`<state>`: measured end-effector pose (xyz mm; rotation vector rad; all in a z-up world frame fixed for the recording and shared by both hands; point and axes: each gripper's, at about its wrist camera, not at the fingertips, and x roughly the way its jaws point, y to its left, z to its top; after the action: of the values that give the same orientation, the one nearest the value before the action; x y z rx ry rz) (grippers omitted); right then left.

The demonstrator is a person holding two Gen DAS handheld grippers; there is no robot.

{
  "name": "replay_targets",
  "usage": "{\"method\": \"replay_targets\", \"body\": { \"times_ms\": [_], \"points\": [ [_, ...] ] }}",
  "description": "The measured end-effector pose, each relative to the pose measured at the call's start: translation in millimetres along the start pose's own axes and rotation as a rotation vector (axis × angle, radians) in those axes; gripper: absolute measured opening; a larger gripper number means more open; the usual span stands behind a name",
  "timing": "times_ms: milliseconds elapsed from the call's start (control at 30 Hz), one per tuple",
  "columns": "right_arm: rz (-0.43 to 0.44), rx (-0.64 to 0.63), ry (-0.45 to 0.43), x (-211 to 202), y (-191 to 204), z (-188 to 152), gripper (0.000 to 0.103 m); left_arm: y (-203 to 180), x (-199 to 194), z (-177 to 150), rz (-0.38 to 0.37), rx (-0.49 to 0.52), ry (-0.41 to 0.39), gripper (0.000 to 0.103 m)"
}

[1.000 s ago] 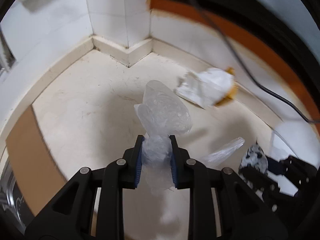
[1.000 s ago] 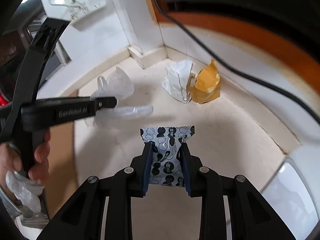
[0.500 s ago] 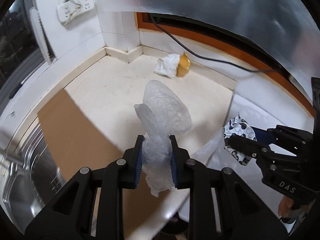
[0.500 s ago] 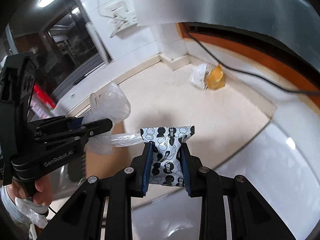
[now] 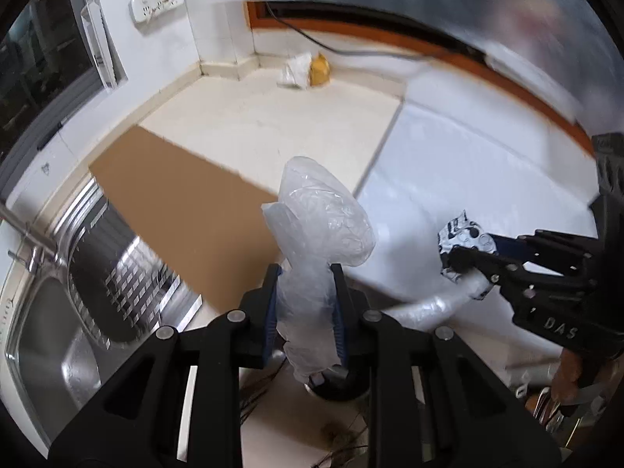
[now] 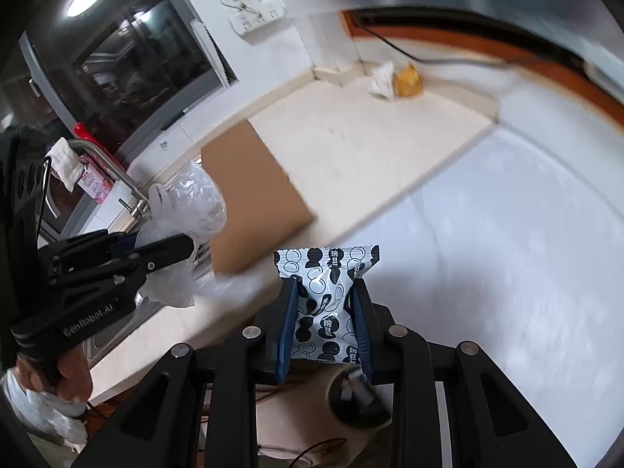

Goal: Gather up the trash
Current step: 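Carry the plastic bag and patterned packet down over the floor bin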

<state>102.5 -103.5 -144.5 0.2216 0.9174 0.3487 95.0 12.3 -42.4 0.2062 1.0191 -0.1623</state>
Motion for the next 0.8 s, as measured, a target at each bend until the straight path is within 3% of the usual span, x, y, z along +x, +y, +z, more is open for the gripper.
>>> {"method": "replay_targets", "body": {
  "times_ms": [233, 433, 567, 800],
  "points": [
    [-0.110, -0.014, 0.034, -1, 28, -107, 0.026, -13, 8, -93, -0.025, 0.040, 0.062, 0.021],
    [-0.158, -0.002, 0.119, 24, 34, -193, 0.026, -27, 46, -158, -0.028, 0.075, 0.153, 0.021],
    [-0.169, 0.028, 0.183, 62, 19, -248, 0.026, -35, 84, -197, -0.038, 0.069, 0.222, 0.021],
    [-0.170, 0.056, 0.263, 157, -30, -319, 0.027, -50, 174, -270, 0.023, 0.044, 0.283, 0.021]
  ]
}}
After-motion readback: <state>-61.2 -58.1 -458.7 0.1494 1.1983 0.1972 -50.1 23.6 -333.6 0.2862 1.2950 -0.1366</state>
